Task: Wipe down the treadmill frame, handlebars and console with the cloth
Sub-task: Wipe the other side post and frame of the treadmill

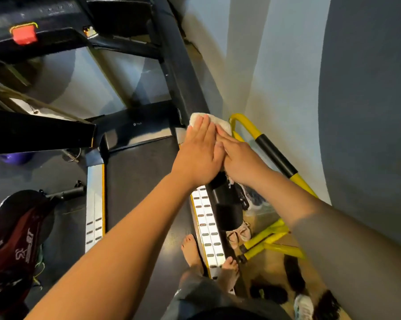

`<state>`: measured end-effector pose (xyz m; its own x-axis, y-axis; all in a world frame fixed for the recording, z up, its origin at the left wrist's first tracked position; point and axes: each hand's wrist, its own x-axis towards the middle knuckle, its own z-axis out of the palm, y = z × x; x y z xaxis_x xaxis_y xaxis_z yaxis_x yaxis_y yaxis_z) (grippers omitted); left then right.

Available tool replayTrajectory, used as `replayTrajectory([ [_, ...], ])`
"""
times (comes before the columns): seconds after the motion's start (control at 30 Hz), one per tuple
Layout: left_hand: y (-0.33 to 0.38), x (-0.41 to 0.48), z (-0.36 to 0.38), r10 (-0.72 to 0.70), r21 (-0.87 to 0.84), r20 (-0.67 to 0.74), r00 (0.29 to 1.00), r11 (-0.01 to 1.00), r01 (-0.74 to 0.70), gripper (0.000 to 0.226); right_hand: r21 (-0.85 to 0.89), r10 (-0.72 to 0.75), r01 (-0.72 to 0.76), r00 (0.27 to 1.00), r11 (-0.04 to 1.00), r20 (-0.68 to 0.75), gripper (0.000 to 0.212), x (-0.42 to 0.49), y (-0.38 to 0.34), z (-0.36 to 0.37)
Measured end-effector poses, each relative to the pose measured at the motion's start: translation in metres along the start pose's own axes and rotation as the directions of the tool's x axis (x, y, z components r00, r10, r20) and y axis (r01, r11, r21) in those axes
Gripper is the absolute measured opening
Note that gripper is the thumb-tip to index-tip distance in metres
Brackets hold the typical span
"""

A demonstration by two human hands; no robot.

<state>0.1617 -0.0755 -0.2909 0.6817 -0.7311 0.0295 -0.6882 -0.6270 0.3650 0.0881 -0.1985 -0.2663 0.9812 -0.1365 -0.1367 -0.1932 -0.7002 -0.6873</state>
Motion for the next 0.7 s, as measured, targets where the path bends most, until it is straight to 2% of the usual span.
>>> replayTrajectory([
  [0.13,0.016,-0.026,0.002,0.003,-0.005,-0.010,1.000,1.000,-0.003,0.074,-0.025,-0.052,0.052,0.998,0.998,-0.034,0.054,-0.024,0.007,0.009],
  [0.3,0.065,-0.108,0.027,0.053,-0.092,-0.039,0.998,0.994,-0.057,0.062,0.020,-0.132,0.136,0.981,0.990,-0.145,0.057,-0.113,0.024,0.046],
  [0.37,0.077,-0.137,0.045,0.077,-0.147,-0.083,0.994,0.985,-0.089,0.062,-0.045,-0.123,0.121,0.991,0.992,-0.052,0.058,-0.150,0.031,0.062],
  [0.47,0.082,-0.157,0.065,0.044,-0.276,-0.158,0.986,0.957,-0.087,0.064,-0.284,-0.148,0.154,0.988,0.946,0.046,0.059,-0.170,0.049,0.067],
  [0.57,0.081,-0.145,0.068,-0.106,-0.526,-0.217,0.970,0.850,-0.025,0.069,-0.406,-0.229,0.264,0.964,0.875,0.135,0.059,-0.135,0.047,0.046],
  [0.63,0.075,-0.123,0.066,-0.295,-0.703,-0.203,0.934,0.707,0.070,0.067,-0.395,-0.272,0.339,0.938,0.854,0.216,0.066,-0.096,0.031,0.032],
  [0.7,0.060,-0.094,0.058,-0.420,-0.822,-0.114,0.900,0.549,0.152,0.064,-0.386,-0.335,0.410,0.909,0.827,0.248,0.063,-0.054,0.011,0.024],
])
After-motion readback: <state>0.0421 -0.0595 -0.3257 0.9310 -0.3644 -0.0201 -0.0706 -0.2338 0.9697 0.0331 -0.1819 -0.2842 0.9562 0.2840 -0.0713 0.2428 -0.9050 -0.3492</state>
